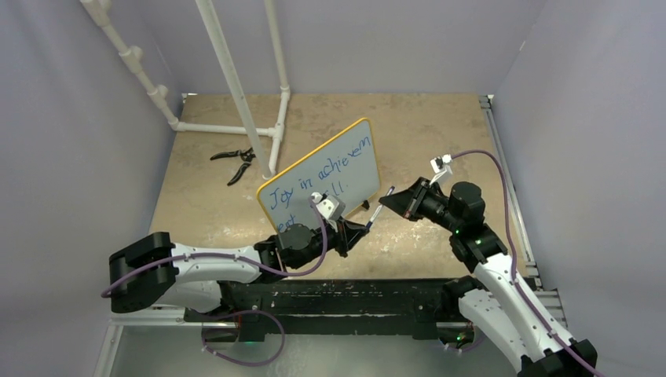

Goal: Write a sentence on the whiteboard
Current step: Close the whiteboard marker at the center of the board.

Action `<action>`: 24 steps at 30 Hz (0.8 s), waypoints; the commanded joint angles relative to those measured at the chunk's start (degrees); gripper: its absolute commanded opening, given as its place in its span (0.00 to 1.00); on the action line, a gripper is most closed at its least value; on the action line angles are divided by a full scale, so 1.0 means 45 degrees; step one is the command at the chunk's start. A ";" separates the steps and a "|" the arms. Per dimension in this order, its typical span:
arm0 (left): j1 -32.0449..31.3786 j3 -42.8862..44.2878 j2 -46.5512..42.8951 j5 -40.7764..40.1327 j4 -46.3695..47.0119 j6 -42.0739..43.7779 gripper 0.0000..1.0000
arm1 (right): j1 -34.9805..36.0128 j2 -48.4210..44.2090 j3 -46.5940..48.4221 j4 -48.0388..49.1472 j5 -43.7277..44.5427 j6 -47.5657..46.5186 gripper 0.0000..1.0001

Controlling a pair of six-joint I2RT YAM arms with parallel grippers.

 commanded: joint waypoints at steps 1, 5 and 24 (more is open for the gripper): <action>0.0097 0.1102 0.0127 -0.0641 0.2002 0.0493 0.00 | 0.0084 -0.0090 -0.0295 -0.0274 -0.0765 -0.0292 0.00; 0.0217 0.1406 0.0295 -0.0643 0.2203 0.0717 0.00 | 0.0094 -0.0011 -0.0419 -0.0338 -0.0929 -0.0639 0.00; 0.0810 0.1879 0.0664 0.0048 0.3079 0.1372 0.00 | 0.0428 0.0012 -0.0772 -0.1946 -0.0048 -0.2005 0.00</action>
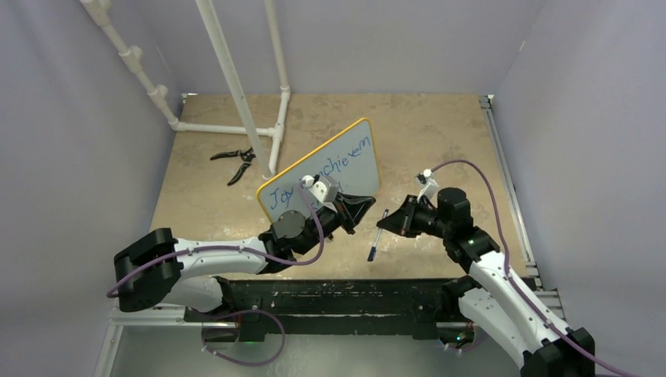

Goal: Write a sentence on the whiteboard
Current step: Close the whiteboard marker at the center of the board.

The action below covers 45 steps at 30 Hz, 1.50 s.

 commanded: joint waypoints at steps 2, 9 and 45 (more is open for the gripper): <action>0.0139 0.0381 -0.0226 0.0598 0.0145 0.0235 0.00 | 0.0039 -0.0836 0.0143 -0.0297 0.1027 -0.0010 0.00; 0.0159 0.0253 -0.1732 0.1633 -0.3800 -0.0061 0.38 | 0.0052 -0.0915 0.0314 0.0803 0.1305 0.0673 0.00; 0.0237 0.0694 0.0026 0.4487 -0.5497 -0.2352 0.21 | 0.0047 -0.1341 0.1370 0.1632 -0.1267 -0.0596 0.00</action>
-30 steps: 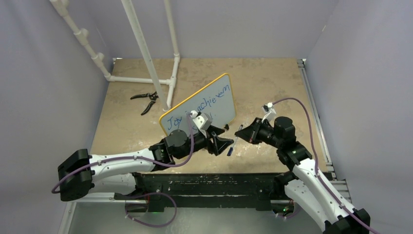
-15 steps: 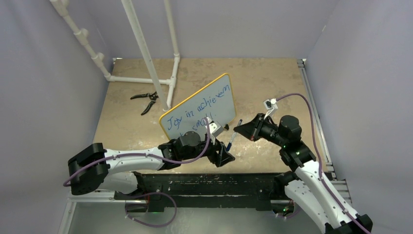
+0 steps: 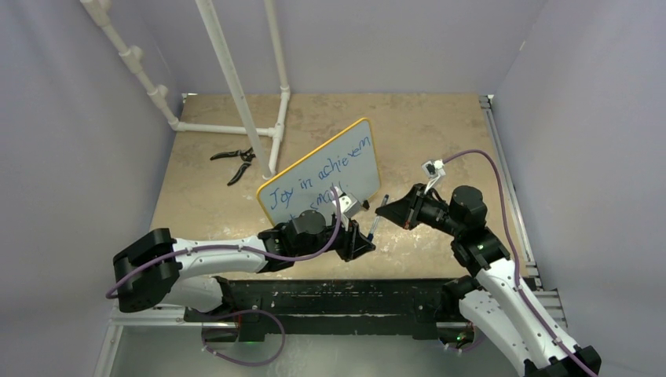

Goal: Write a sentence on the whiteboard
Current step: Close the whiteboard marker at the center of the board.

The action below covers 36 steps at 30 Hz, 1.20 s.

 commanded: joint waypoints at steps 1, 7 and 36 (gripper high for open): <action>0.0074 0.0471 0.0139 -0.0093 0.0743 -0.0006 0.15 | 0.0052 -0.0033 0.0519 0.0139 -0.0487 -0.0440 0.00; 0.0091 0.0301 0.0029 -0.0484 0.1002 0.0034 0.00 | 0.0042 -0.0037 0.0486 -0.0304 -0.0558 -0.0869 0.00; 0.0384 0.1121 -0.0291 -0.0642 0.1011 0.1146 0.00 | 0.0239 0.0478 -0.0146 -0.1438 -0.1399 -0.1947 0.00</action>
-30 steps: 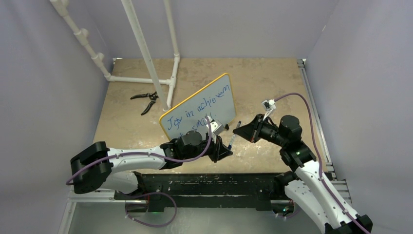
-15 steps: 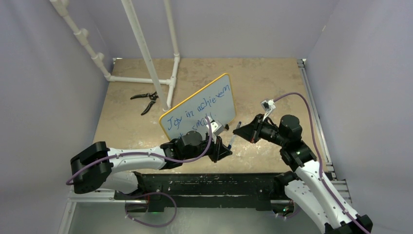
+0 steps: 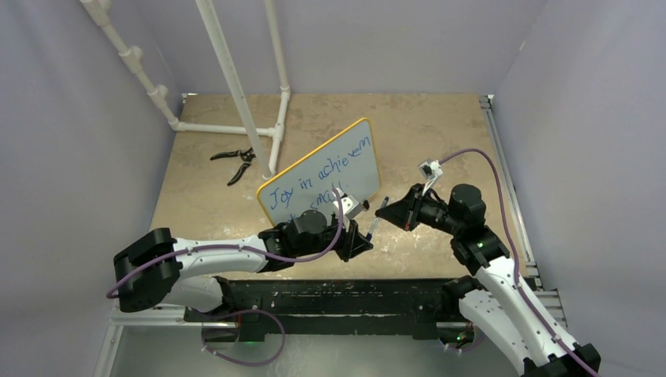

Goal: Write a sentence on the whiteboard
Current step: Close the whiteboard marker at the center of the board.

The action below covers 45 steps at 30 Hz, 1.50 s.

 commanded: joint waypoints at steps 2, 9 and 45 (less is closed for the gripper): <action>0.0316 0.1135 -0.0340 -0.0368 0.1221 0.0482 0.00 | 0.0283 0.0285 -0.0258 -0.1077 -0.0717 -0.0604 0.00; 0.0418 0.1480 -0.0273 -0.0329 0.1114 0.0685 0.00 | 0.0557 0.0439 -0.0393 -0.0988 -0.0588 -0.0546 0.00; 0.1301 0.1968 -0.0558 -0.0602 0.2679 0.0674 0.00 | 0.2423 0.0976 -0.0820 -0.0446 0.0683 0.0234 0.00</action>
